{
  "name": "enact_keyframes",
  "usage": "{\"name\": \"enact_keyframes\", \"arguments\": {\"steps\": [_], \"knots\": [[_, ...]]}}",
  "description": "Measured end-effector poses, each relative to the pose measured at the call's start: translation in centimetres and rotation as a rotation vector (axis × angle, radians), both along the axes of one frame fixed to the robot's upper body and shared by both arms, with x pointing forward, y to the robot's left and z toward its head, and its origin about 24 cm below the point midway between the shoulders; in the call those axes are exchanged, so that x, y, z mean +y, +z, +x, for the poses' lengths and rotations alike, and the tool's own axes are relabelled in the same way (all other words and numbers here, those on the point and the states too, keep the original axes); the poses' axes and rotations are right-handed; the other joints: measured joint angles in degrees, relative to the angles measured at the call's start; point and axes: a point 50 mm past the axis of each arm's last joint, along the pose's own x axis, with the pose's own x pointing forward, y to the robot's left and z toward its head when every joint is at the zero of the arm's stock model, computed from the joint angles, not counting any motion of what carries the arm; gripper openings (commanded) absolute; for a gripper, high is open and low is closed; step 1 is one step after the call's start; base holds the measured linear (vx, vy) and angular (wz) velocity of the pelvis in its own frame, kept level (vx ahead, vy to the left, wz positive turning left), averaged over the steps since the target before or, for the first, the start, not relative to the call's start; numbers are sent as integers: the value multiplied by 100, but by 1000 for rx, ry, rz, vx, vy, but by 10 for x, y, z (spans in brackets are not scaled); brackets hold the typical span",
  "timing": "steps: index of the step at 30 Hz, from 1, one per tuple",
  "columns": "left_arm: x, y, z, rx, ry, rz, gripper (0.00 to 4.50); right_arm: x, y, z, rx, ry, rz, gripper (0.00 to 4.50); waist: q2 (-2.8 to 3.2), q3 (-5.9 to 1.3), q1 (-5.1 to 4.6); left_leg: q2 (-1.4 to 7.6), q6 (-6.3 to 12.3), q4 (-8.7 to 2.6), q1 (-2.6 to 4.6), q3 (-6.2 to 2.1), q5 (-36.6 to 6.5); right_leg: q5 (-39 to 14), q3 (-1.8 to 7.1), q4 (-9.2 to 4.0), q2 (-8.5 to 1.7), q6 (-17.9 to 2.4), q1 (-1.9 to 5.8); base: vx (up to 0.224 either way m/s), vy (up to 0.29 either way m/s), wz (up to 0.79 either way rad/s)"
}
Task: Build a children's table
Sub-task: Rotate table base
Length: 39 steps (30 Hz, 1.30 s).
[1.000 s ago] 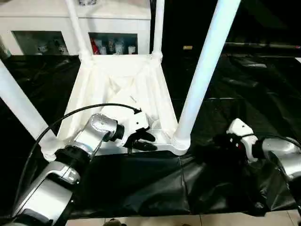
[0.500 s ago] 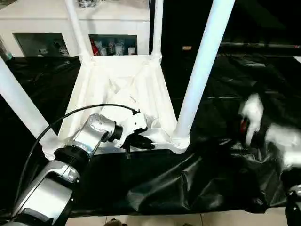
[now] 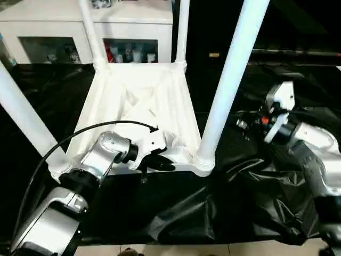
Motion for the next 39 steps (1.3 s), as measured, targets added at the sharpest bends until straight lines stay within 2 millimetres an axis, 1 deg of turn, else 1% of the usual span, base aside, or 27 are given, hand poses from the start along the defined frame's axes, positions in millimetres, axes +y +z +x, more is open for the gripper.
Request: {"name": "enact_keyframes", "arguments": {"steps": [2, 3, 4, 5, 7, 9, 10, 13, 15, 17, 18, 19, 20, 22, 24, 26, 28, 31, 36, 39], "knots": [[-2, -1, 1, -5, 10, 0, 11, -6, -1, -3, 9, -1, -83, 381, 2, -2, 3, 0, 0, 0, 1, 0, 0, -3, -1, -2, 0, 4, 2, 0, 0, 0], [-4, -1, 2, -6, 19, -1, 11, -10, -5, -6, 22, 6, -142, 381, 3, -3, 4, 0, 0, 0, 3, 1, 0, -4, 0, -3, 0, 7, 4, 0, 0, 0], [-7, -2, 4, -12, 38, 2, 11, -15, -13, -10, 60, 16, -212, 381, 1, -2, 7, 0, 0, 0, 3, 1, 0, -5, -1, -7, 0, 8, 6, 0, 0, 0], [-7, -2, 5, -15, 56, 3, 11, -16, -19, -12, 84, 23, -233, 381, 0, -1, 6, 1, 0, 0, -1, 1, 0, -5, -4, -9, 0, 8, 4, 0, 0, 0], [-7, -1, 10, -25, 103, 0, 11, -16, -30, -15, 126, 38, -254, 381, 5, -2, -47, 1, 1, 0, -3, -2, 0, -5, -10, -18, -2, 9, -3, 0, 0, 0], [-9, -2, 12, -33, 138, -3, 11, -20, -35, -15, 137, 22, -278, 381, 21, -2, -98, 2, 1, -4, -8, -19, 0, -5, -30, -53, -1, 9, -2, 0, 0, 0], [-9, -2, 13, -37, 156, -6, 11, -23, -37, -15, 141, 6, -287, 381, 54, -5, -136, 2, 1, -10, -11, -27, 0, -5, -39, -80, 0, 9, 2, 0, 0, 0], [-10, -3, 14, -40, 174, -13, 11, -26, -41, -15, 162, -10, -276, 381, 119, -3, -199, -9, 3, -11, -12, -28, -1, -4, -32, -110, -1, 8, 5, 0, 0, 0], [-11, -3, 14, -41, 170, -15, 11, -26, -41, -16, 176, -11, -248, 381, 133, -5, -199, -11, 4, -11, -12, -28, -1, -3, -28, -111, -1, 6, 6, 0, 0, 0], [-14, -4, 14, -45, 158, -22, 11, -25, -39, -18, 179, -1, -210, 381, 175, -7, -187, -12, 5, -11, -11, -26, -1, -1, -25, -113, -1, 3, 13, 0, 0, 0], [-15, -4, 13, -47, 155, -25, 11, -24, -39, -18, 178, 3, -203, 381, 206, -10, -175, -14, 5, -11, -13, -26, -1, 3, -23, -112, -2, -4, 14, 0, 0, 0], [-18, -4, 13, -51, 147, -32, 11, -23, -38, -18, 172, 7, -201, 381, 279, -9, -155, -13, 6, -2, -15, -33, -1, 9, -27, -122, 0, -13, 26, 0, 0, 0], [-19, -5, 12, -56, 141, -40, 11, -22, -37, -18, 161, 5, -197, 381, 340, -15, -162, -14, 15, -3, -16, -31, -7, 34, -26, -148, 2, -34, 39, 0, 0, 0], [-22, -6, 10, -66, 125, -52, 11, -20, -42, -20, 165, -15, -186, 381, 501, -20, -160, -32, 31, -5, -21, -29, -16, 102, -18, -178, -7, -56, 53, 0, 0, 0], [-23, -6, 9, -64, 115, -57, 11, -22, -49, -23, 185, -37, -185, 381, 564, -30, -158, -35, 34, -8, -29, -29, -18, 107, -14, -176, -10, -44, 53, 0, 0, 0], [-23, -6, 9, -64, 104, -60, 11, -23, -49, -24, 181, -51, -180, 381, 605, -39, -161, -32, 34, -15, -43, -33, -17, 102, -19, -176, -8, -33, 41, 0, 0, 0], [-23, -6, 9, -61, 98, -60, 11, -21, -46, -26, 164, -43, -182, 381, 623, -49, -163, -29, 35, -15, -51, -38, -17, 94, -24, -175, -6, -19, 36, 0, 0, 0], [-23, -6, 8, -64, 93, -61, 11, -20, -46, -27, 163, -35, -183, 381, 624, -50, -165, -28, 35, -14, -62, -43, -17, 89, -27, -176, -6, -12, 33, 0, 0, 0], [-21, -6, 9, -70, 92, -63, 11, -16, -49, -27, 163, -17, -199, 381, 620, -49, -196, -29, 35, -11, -83, -45, -17, 89, -27, -177, -6, -11, 22, 0, 0, 0], [-18, -5, 9, -67, 91, -59, 11, -11, -47, -20, 152, -4, -210, 381, 622, -50, -218, -29, 36, -8, -94, -46, -16, 91, -28, -176, -6, -10, 11, 0, 0, 0]]}}
